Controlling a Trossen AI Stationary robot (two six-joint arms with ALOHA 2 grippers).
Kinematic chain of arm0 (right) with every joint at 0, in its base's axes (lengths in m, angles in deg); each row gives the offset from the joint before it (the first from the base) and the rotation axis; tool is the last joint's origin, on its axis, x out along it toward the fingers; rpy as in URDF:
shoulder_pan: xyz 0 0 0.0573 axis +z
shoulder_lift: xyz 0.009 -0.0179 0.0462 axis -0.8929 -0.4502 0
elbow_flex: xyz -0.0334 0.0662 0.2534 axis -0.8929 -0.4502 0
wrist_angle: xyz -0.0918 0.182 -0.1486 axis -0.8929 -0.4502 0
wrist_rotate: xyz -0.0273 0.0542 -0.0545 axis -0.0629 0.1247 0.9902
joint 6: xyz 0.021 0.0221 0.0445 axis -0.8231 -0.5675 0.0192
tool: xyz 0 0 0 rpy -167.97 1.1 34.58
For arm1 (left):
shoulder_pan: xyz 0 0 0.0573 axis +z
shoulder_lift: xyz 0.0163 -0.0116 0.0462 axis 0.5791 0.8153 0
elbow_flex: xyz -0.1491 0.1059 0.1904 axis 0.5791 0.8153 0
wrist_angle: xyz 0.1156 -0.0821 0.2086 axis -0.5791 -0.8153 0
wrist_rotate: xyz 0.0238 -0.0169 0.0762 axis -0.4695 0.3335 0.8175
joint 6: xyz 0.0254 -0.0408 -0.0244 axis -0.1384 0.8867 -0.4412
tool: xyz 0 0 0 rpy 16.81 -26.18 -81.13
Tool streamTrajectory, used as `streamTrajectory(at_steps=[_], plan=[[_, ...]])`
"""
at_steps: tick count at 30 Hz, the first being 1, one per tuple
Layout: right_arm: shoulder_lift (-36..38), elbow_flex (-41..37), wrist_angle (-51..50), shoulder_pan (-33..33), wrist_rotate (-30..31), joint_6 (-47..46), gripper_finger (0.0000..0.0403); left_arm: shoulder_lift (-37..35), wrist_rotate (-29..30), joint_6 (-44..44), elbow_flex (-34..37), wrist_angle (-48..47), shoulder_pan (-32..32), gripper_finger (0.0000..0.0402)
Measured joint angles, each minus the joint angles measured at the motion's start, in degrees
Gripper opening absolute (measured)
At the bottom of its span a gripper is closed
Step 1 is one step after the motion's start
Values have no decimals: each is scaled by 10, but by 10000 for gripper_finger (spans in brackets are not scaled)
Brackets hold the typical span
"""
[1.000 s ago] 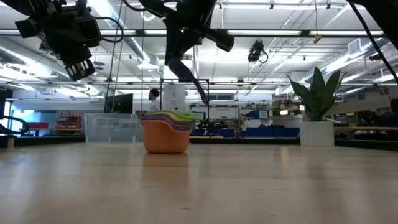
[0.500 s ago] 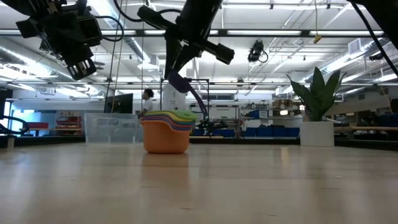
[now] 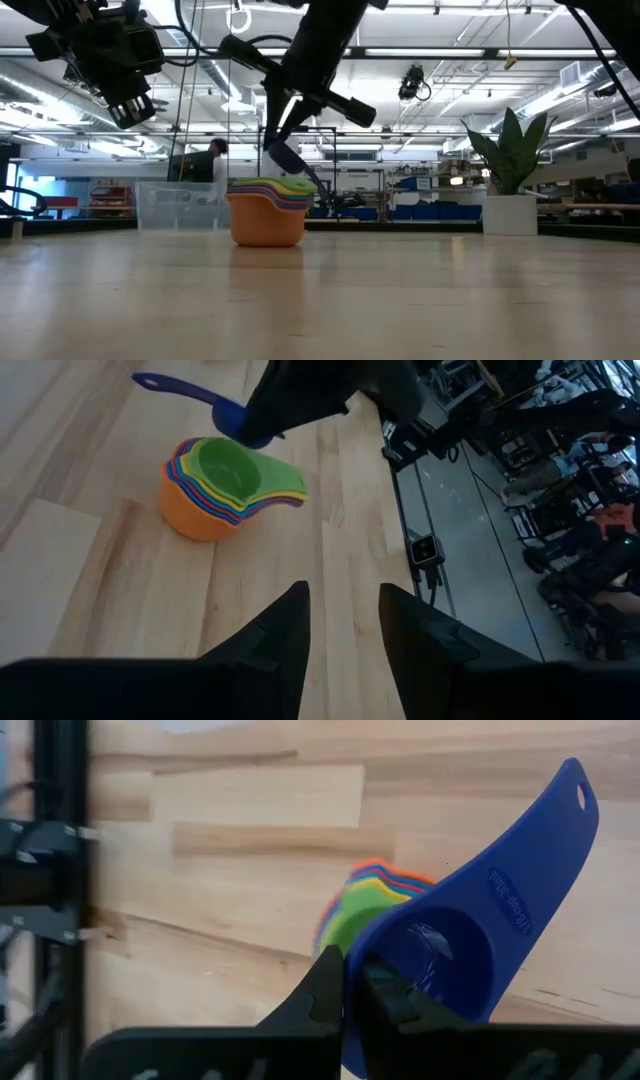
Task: Nest measuring cups in basket
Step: Stack the blue measuring cup on top of the green measuring cup
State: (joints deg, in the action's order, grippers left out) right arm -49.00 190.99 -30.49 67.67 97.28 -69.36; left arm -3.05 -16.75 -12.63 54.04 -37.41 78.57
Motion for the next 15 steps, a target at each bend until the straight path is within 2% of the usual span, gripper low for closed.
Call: streamTrajectory(at_steps=[15], plan=[[0, -11, 25, -6, -29, 41, 12, 0, 13, 3, 0, 2, 0, 128]])
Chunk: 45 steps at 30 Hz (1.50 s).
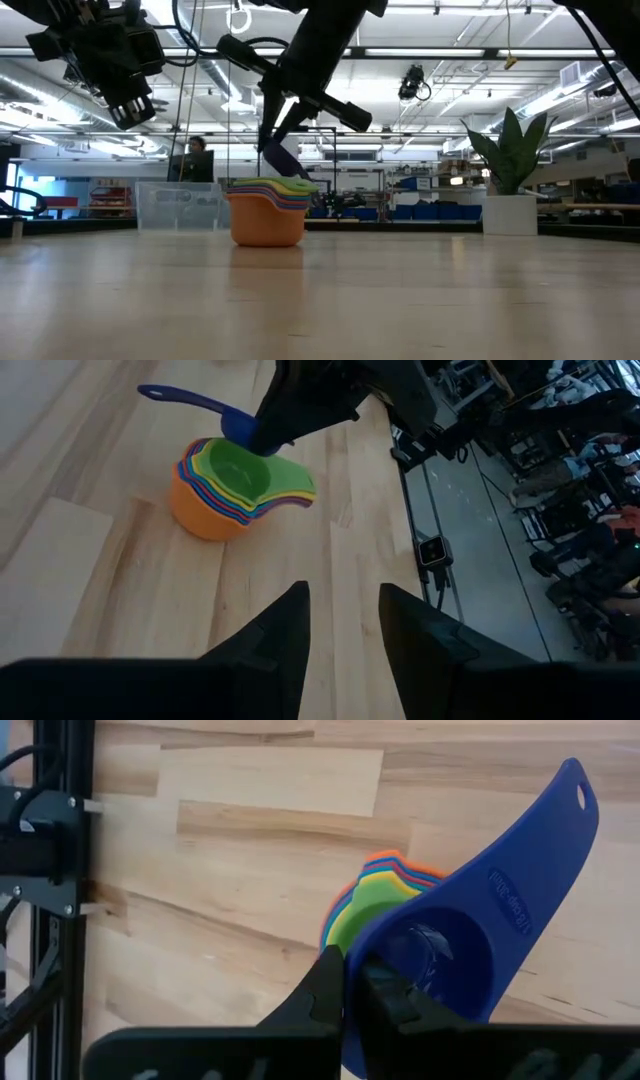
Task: Nest measuring cups in basket
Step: Stack the blue measuring cup on top of the green measuring cup
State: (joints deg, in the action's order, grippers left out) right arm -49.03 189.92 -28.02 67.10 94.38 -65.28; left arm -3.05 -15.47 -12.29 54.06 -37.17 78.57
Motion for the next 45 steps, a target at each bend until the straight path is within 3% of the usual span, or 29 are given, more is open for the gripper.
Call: streamTrajectory(at_steps=[8, 17, 30, 38, 45], plan=[[0, 0, 3, -3, -24, 54, 14, 0, 0, 0, 0, 0, 0, 128], [0, 0, 3, -6, -32, 79, 50, 0, 0, 1, 0, 0, 0, 128], [0, 0, 4, -15, -32, 109, 53, 0, 0, 1, 0, 0, 0, 128], [0, 0, 3, -19, -31, 132, 7, 0, 0, 1, 0, 0, 0, 128], [0, 0, -39, -50, -20, 237, 3, 0, 0, 1, 0, -10, -4, 128]])
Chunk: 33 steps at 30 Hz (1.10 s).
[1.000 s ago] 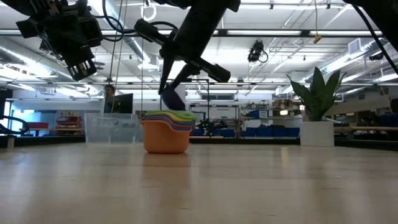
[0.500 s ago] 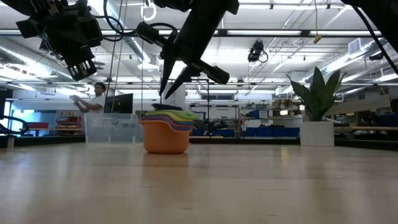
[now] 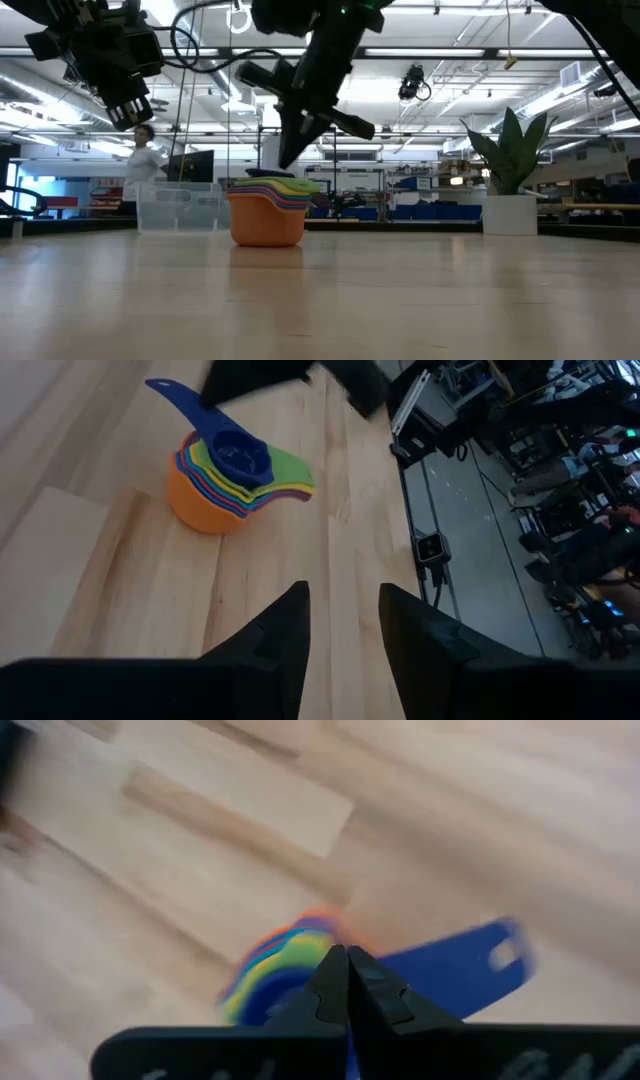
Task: Nest measuring cups in basket
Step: Stack the blue measuring cup on top of the green measuring cup
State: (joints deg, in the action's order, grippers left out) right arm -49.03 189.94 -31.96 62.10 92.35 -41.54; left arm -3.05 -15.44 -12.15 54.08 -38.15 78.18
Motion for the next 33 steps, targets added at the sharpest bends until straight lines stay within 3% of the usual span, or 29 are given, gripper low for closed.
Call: streamTrajectory(at_steps=[4, 10, 14, 19, 25, 33], plan=[[0, 0, -13, -44, -46, 127, 2, 0, 29, 31, 0, 11, -24, 128], [0, 0, -16, -114, -130, 330, 2, 0, 165, 204, 0, 61, -94, 128], [0, 0, -42, -143, -184, 448, 1, 0, 237, 329, 0, 86, -165, 128], [0, 0, -105, -145, -198, 574, 1, 0, 342, 437, 0, 105, -285, 128], [0, 0, -76, -129, -220, 649, 0, 32, 477, 532, 0, 120, -420, 128], [0, -1, -21, -120, -217, 672, 0, 179, 580, 597, 0, 200, -558, 128]])
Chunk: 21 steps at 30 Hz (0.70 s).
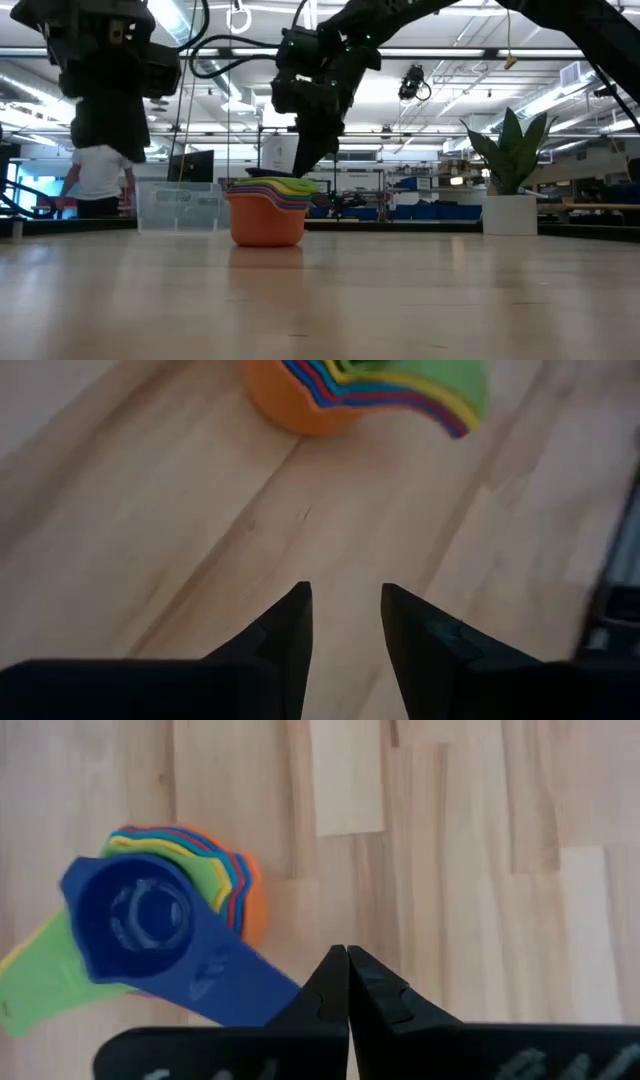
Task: Nest measuring cups in basket
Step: Stack the blue measuring cup on top of the green measuring cup
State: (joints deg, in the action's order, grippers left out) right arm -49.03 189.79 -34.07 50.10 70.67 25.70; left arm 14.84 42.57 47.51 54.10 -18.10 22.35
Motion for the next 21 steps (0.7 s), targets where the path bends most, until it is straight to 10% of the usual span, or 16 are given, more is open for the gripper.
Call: streamTrajectory(at_steps=[21], plan=[[0, -123, 89, -8, -46, 14, 0, 302, 51, -142, 0, 306, 6, 128]])
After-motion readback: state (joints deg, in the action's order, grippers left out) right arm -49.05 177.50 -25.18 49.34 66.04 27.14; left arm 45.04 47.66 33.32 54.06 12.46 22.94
